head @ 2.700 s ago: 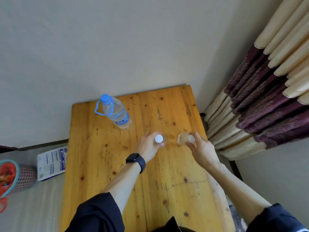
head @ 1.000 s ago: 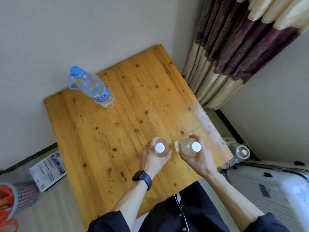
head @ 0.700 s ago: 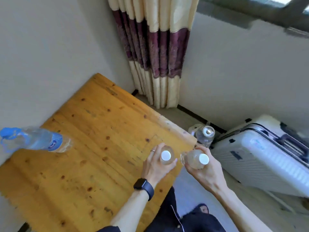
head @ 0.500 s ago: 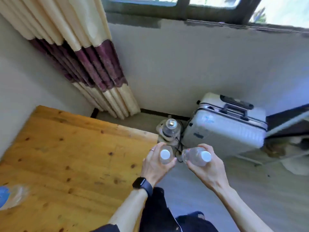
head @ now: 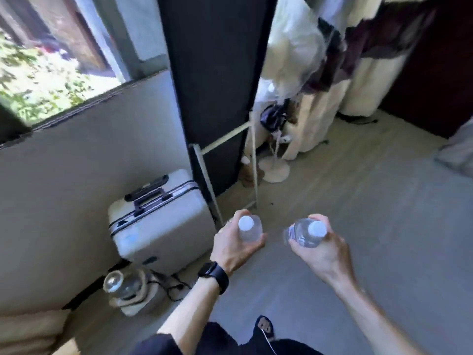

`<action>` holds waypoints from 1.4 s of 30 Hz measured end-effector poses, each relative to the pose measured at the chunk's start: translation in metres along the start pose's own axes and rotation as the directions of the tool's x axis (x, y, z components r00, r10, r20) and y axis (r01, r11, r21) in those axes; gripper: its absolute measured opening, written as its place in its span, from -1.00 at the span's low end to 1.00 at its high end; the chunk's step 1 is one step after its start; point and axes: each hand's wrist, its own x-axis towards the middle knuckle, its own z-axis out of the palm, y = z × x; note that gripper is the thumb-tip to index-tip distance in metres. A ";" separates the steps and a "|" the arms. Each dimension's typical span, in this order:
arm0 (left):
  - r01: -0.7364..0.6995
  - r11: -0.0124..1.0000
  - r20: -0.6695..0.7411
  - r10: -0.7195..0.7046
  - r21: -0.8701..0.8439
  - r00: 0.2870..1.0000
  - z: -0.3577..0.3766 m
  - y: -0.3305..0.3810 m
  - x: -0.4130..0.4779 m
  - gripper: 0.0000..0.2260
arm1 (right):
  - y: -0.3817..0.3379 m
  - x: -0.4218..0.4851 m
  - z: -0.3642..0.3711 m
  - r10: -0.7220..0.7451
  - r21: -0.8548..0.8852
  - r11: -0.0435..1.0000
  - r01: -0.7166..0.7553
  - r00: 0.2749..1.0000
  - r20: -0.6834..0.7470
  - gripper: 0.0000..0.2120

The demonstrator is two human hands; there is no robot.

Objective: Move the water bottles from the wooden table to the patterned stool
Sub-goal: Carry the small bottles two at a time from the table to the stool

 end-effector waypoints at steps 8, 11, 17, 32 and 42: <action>-0.315 0.938 0.229 0.278 0.144 0.933 0.093 0.147 0.102 -0.53 | 0.080 0.048 -0.116 0.278 0.057 0.959 -0.276 0.893 -0.354 -0.36; -0.390 0.908 0.297 0.334 0.152 0.894 0.123 0.183 0.131 -0.53 | 0.102 0.067 -0.142 0.347 0.070 0.934 -0.350 0.846 -0.405 -0.36; -0.477 0.870 0.431 0.385 0.126 0.816 0.185 0.252 0.200 -0.55 | 0.141 0.119 -0.192 0.495 0.167 0.866 -0.472 0.753 -0.433 -0.42; -0.697 0.705 0.622 0.487 0.134 0.613 0.385 0.441 0.349 -0.45 | 0.272 0.273 -0.342 0.641 0.311 0.756 -0.575 0.557 -0.528 -0.46; -0.643 0.750 0.602 0.444 0.156 0.664 0.539 0.590 0.429 -0.44 | 0.413 0.414 -0.487 0.643 0.328 0.763 -0.557 0.599 -0.477 -0.46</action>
